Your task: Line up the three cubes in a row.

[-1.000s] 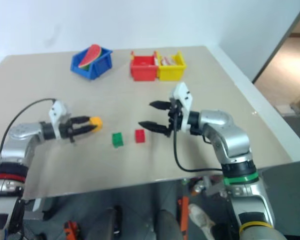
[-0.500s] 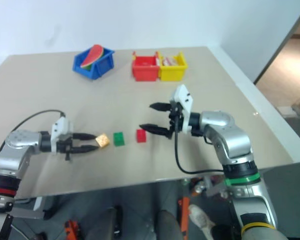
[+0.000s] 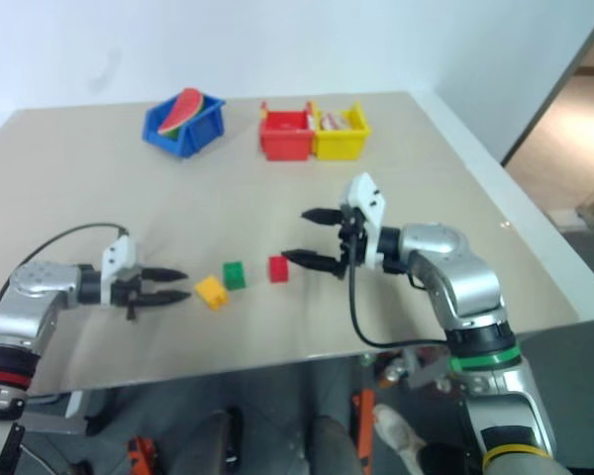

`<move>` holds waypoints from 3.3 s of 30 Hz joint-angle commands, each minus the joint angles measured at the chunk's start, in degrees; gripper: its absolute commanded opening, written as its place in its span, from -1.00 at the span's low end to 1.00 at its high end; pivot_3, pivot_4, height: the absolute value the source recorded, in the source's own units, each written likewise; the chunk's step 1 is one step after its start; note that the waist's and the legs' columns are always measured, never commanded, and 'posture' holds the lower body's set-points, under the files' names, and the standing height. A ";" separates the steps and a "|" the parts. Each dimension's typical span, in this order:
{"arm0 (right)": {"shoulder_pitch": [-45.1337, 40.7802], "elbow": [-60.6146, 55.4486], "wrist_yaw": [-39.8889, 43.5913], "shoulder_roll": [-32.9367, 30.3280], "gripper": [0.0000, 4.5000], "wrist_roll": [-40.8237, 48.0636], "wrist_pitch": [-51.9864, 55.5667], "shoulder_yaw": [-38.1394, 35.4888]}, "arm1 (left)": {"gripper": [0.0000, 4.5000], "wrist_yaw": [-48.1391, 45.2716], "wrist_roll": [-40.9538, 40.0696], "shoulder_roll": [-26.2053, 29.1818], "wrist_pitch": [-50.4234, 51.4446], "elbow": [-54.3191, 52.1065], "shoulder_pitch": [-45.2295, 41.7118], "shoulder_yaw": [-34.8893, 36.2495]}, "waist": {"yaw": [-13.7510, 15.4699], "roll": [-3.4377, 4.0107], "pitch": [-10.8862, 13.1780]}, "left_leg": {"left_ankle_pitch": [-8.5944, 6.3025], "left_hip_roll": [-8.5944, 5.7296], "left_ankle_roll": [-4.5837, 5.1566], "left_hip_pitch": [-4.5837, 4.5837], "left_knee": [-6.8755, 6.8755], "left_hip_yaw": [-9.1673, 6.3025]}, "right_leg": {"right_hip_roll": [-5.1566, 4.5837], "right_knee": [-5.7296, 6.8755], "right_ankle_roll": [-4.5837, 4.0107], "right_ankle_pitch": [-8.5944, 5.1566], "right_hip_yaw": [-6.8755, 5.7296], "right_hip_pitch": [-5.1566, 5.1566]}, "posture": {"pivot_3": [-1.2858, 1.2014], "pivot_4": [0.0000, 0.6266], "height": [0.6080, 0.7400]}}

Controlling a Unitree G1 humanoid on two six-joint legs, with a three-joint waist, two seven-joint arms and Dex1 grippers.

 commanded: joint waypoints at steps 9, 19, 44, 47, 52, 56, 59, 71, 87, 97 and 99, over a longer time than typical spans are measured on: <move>0.61 -2.19 0.39 -1.17 1.00 0.61 -0.70 -1.31 | 0.99 9.63 -11.04 -0.10 9.14 -20.42 8.59 9.69 | 0.03 0.00 0.00 | -0.04 0.00 -0.06 0.00 -0.04 0.03 | -0.12 -0.01 0.01 -0.02 0.01 0.01 | 0.03 -0.52 1.00; 0.29 -1.31 0.40 -0.76 1.00 0.07 -1.27 -0.99 | 0.99 16.16 -11.79 -3.93 14.16 -26.07 9.00 6.61 | 0.02 0.00 0.00 | -0.02 -0.03 -0.03 0.00 -0.03 0.04 | -0.07 -0.02 0.06 -0.02 0.00 0.03 | 0.03 -0.52 1.00; 1.76 -3.91 -0.18 -1.10 1.00 1.19 -0.55 -1.34 | 0.99 19.64 -3.10 -4.55 6.80 -15.10 6.03 2.99 | 0.02 -0.02 -0.01 | -0.03 -0.02 -0.05 0.00 -0.02 0.04 | -0.03 -0.02 0.05 0.00 0.03 0.03 | 0.03 -0.52 1.00; 1.86 -3.98 -0.20 -1.16 1.00 1.21 -0.51 -1.34 | 0.99 19.87 -2.29 -4.37 6.19 -14.57 6.18 2.80 | 0.02 -0.02 -0.01 | -0.03 -0.03 -0.06 0.00 -0.02 0.04 | -0.04 -0.02 0.05 0.00 0.03 0.03 | 0.03 -0.52 1.00; 2.37 -4.40 -0.23 -1.25 1.00 1.16 -0.52 -1.23 | 0.99 20.08 -1.39 -3.84 4.73 -12.77 5.80 3.03 | 0.02 -0.02 -0.01 | -0.03 -0.03 -0.05 0.01 -0.02 0.04 | -0.04 -0.02 0.05 0.00 0.03 0.03 | 0.03 -0.52 1.00; 2.70 -4.80 -0.26 -1.28 1.00 1.08 -0.46 -1.11 | 0.99 20.18 -0.86 -3.66 3.63 -11.04 5.07 3.12 | 0.02 -0.02 -0.01 | -0.03 -0.03 -0.05 0.01 -0.02 0.04 | -0.05 -0.02 0.06 0.00 0.03 0.03 | 0.03 -0.52 1.00; 2.78 -4.94 -0.25 -1.35 1.00 1.04 -0.40 -1.04 | 0.99 20.08 -0.32 -3.70 2.93 -10.24 4.72 3.15 | 0.04 -0.02 -0.01 | -0.04 -0.05 -0.06 0.01 -0.03 0.07 | -0.09 -0.02 0.07 -0.01 0.03 0.03 | 0.03 -0.52 1.00; 2.97 -5.22 -0.06 -1.67 1.00 1.07 -0.03 -0.98 | 0.99 22.13 -0.27 -3.52 2.02 -9.90 5.27 4.95 | 0.02 -0.02 -0.01 | -0.04 -0.04 -0.06 0.00 -0.04 0.07 | -0.09 -0.03 0.06 -0.01 0.03 0.01 | 0.03 -0.52 1.00; 0.92 -1.80 1.73 -1.75 1.00 0.20 -1.39 -0.28 | 0.99 3.58 -10.41 5.22 7.78 -7.67 8.07 10.15 | -0.01 -0.03 -0.02 | -0.07 -0.03 -0.11 0.00 -0.13 0.30 | -0.30 -0.05 0.06 -0.01 -0.01 -0.10 | 0.03 -0.52 1.00; 0.96 -1.93 3.12 -3.18 1.00 -0.38 -0.69 -0.65 | 0.99 -6.08 -8.07 4.54 1.10 -3.46 3.10 5.33 | 0.02 -0.04 -0.02 | -0.04 -0.02 -0.07 -0.17 -0.26 0.35 | -0.25 -0.04 0.00 -0.03 0.00 -0.39 | 0.03 -0.52 1.00; 1.02 -2.13 3.09 -3.44 1.00 -0.32 -0.51 -0.75 | 0.99 -6.45 -7.64 3.61 -0.30 -2.58 2.29 4.65 | 0.02 -0.04 -0.02 | -0.01 -0.02 -0.02 -0.17 -0.25 0.36 | -0.22 -0.04 0.01 -0.03 0.01 -0.40 | 0.03 -0.52 1.00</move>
